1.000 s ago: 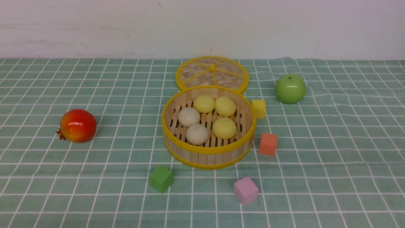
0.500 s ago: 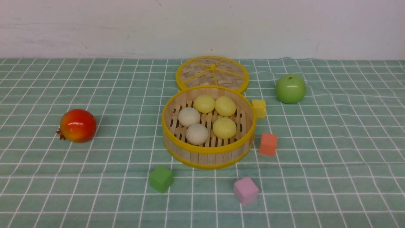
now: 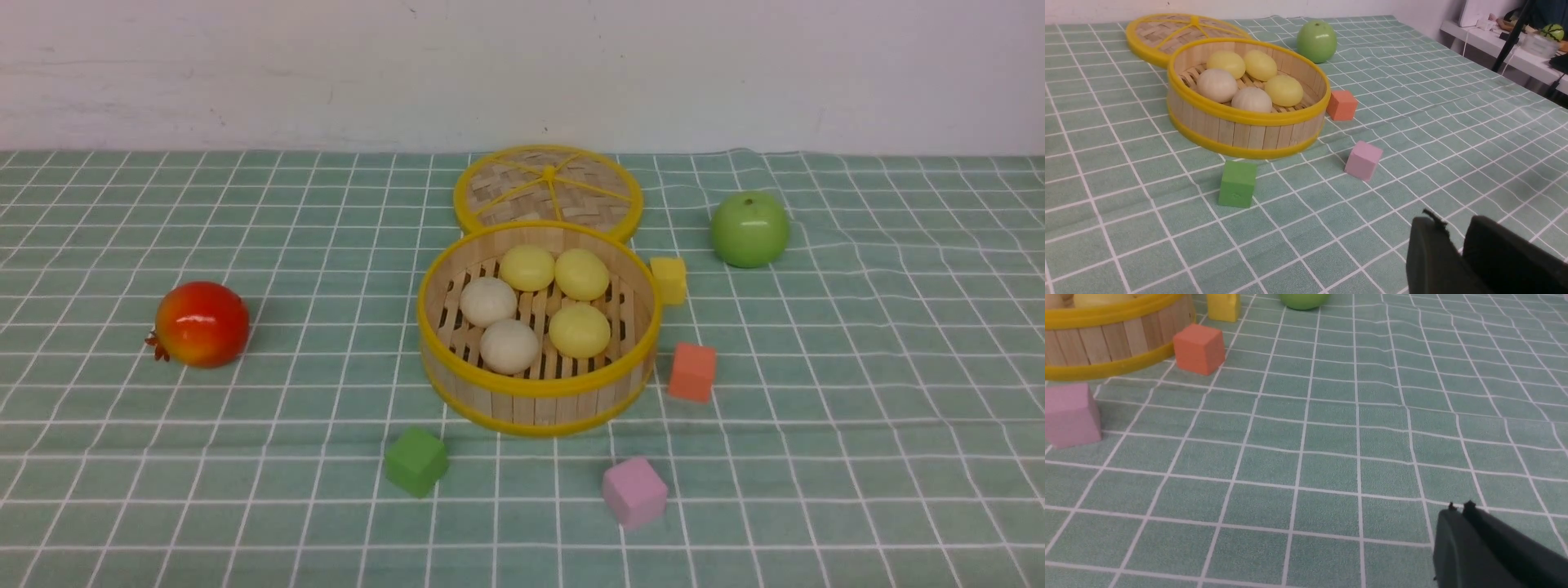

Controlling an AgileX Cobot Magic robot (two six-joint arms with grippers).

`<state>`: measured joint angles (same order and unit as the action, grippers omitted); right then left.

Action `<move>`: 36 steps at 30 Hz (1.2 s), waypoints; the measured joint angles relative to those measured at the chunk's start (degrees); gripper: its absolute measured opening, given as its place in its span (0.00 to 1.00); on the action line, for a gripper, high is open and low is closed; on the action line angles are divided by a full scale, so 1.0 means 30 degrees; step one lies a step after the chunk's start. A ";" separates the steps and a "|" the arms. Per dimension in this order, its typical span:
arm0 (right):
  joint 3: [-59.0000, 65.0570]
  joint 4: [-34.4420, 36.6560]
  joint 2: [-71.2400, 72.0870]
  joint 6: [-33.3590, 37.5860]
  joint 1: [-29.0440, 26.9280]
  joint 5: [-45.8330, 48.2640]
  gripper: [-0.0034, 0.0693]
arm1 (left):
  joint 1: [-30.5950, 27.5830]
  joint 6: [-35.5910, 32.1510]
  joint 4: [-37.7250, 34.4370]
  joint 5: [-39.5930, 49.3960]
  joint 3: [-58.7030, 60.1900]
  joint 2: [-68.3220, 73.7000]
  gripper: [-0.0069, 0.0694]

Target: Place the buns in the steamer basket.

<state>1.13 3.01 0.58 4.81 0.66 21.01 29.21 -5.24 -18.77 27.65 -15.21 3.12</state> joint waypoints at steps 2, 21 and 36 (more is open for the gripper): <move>0.0000 0.0039 0.0000 0.0000 0.0000 0.0000 0.05 | 0.0000 0.0000 0.0000 0.0000 0.0000 0.0000 0.25; -0.0021 0.0060 0.0000 0.0000 0.0000 0.0136 0.08 | 0.0000 0.0000 0.0000 0.0000 0.0000 0.0000 0.26; -0.0021 0.0079 0.0000 0.0000 0.0000 0.0135 0.10 | -0.6222 0.1522 0.2165 -0.5425 0.4447 -0.1234 0.07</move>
<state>1.06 3.25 0.58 4.81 0.66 21.41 10.54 -0.67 -12.28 11.37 -1.86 -0.58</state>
